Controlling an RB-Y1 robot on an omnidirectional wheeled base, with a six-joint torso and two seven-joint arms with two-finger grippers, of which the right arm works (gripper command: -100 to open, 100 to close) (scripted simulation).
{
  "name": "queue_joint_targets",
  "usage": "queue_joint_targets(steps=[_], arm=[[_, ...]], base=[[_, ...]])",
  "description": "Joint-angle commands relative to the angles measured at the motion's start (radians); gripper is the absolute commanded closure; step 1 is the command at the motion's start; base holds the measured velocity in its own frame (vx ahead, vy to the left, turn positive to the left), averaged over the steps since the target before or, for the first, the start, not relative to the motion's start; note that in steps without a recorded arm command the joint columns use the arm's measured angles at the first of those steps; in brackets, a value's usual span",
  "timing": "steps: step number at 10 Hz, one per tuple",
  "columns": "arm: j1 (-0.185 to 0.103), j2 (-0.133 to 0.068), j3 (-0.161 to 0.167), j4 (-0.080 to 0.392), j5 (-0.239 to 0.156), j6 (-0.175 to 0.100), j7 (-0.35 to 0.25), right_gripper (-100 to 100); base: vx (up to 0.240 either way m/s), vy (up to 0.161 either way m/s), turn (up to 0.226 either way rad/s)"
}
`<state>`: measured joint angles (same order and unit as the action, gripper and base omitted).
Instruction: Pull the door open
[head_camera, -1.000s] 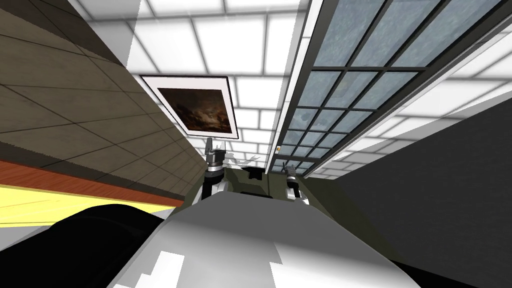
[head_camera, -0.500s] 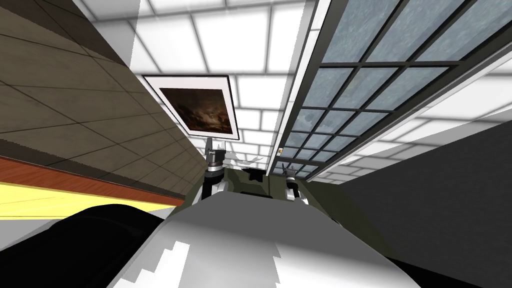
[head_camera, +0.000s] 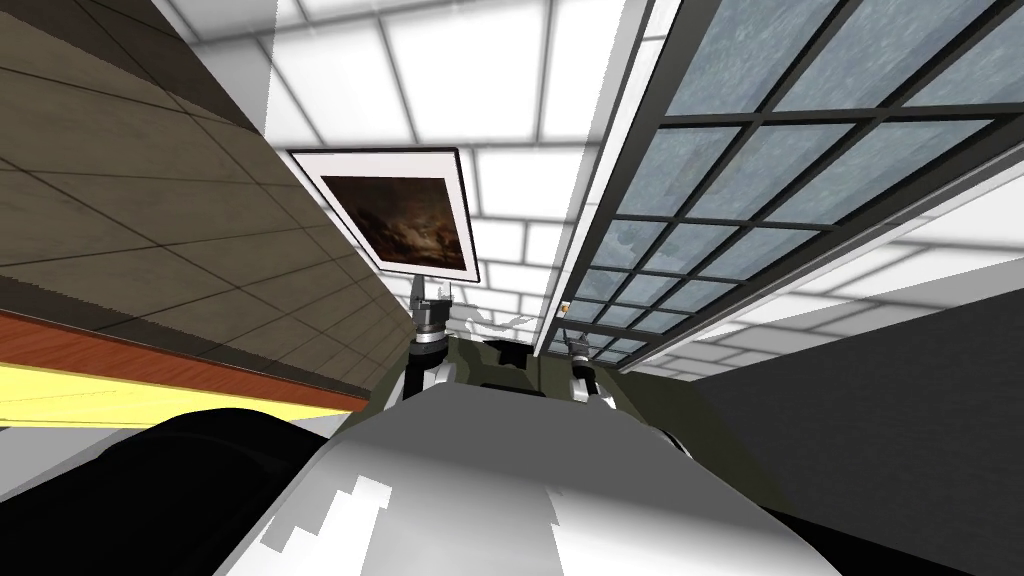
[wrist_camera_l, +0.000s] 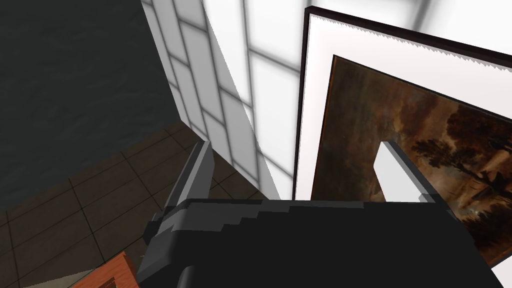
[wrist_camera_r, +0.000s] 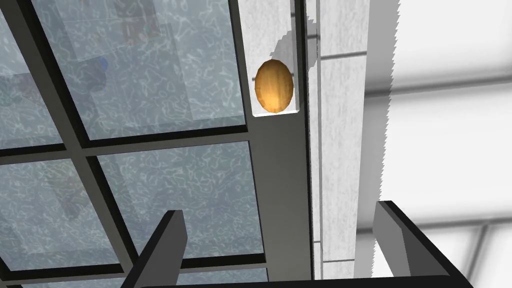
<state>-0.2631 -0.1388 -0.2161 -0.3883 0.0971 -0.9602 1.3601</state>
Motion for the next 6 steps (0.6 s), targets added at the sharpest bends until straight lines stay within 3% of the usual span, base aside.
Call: queue_joint_targets(steps=[1, 4, 5, 6], arm=[[-0.013, -0.001, -0.004, 0.031, 0.0, -0.009, 0.017, -100], [-0.045, -0.003, -0.017, 0.11, 0.004, -0.024, 0.072, -100], [-0.037, -0.001, -0.014, 0.087, 0.003, -0.02, 0.058, -100], [-0.034, -0.003, -0.033, 0.088, -0.011, -0.019, 0.074, -100]], base=[[0.051, -0.012, 0.013], [0.074, -0.021, 0.07], [0.046, -0.015, 0.017], [-0.092, 0.001, 0.191]])
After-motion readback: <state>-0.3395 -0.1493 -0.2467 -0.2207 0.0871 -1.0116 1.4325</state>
